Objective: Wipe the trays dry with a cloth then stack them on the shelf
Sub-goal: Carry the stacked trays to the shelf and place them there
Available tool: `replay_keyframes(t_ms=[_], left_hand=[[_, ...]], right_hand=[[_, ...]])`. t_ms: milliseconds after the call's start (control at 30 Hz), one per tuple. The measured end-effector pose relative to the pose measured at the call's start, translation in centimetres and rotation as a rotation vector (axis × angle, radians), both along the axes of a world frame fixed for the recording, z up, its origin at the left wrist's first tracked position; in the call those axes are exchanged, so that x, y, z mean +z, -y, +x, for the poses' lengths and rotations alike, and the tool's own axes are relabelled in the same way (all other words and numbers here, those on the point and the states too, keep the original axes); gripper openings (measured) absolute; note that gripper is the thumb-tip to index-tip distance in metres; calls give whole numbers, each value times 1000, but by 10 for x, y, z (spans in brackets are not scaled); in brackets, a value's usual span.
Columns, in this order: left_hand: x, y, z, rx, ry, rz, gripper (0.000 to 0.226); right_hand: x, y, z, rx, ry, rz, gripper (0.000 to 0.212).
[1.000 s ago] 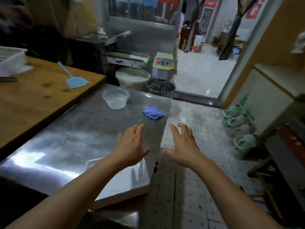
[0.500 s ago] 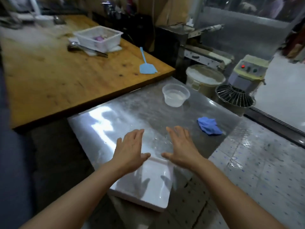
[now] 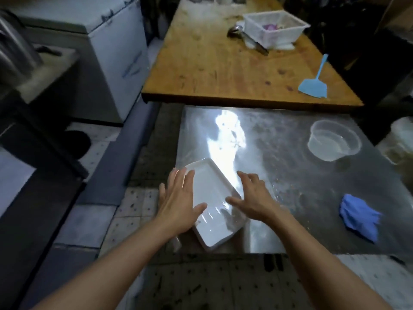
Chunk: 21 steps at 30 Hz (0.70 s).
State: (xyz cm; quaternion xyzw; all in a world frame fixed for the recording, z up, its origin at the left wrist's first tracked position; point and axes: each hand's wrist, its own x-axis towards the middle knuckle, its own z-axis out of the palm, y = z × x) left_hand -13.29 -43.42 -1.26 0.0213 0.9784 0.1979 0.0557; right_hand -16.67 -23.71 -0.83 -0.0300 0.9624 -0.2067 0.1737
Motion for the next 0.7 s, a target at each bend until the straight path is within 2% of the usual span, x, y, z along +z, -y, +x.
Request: replay_keyframes(t_ms=[133,267,367,467,567,700], left_hand=[[-16,-3,21,280,19,151,100],[-33,-10,26,545,268,439,104],[-48,-16,26,615,411,646,97],[-56,-23,26,653,472,733,85],[-63,-27,24,660,444,757,80],[-66,-29,24,665,379,790,69]], right_hand=[[-18,3,-10,-4,90,-97,81],[-26,2,-22,-6,198,-191,76],[-31,3,-27,25,295,-239,65],[-38,0,-26,9,361,-330,52],[-43,-4,-25,-52,394,-453,45],[-48,2,-19,-96,339,-507,43]])
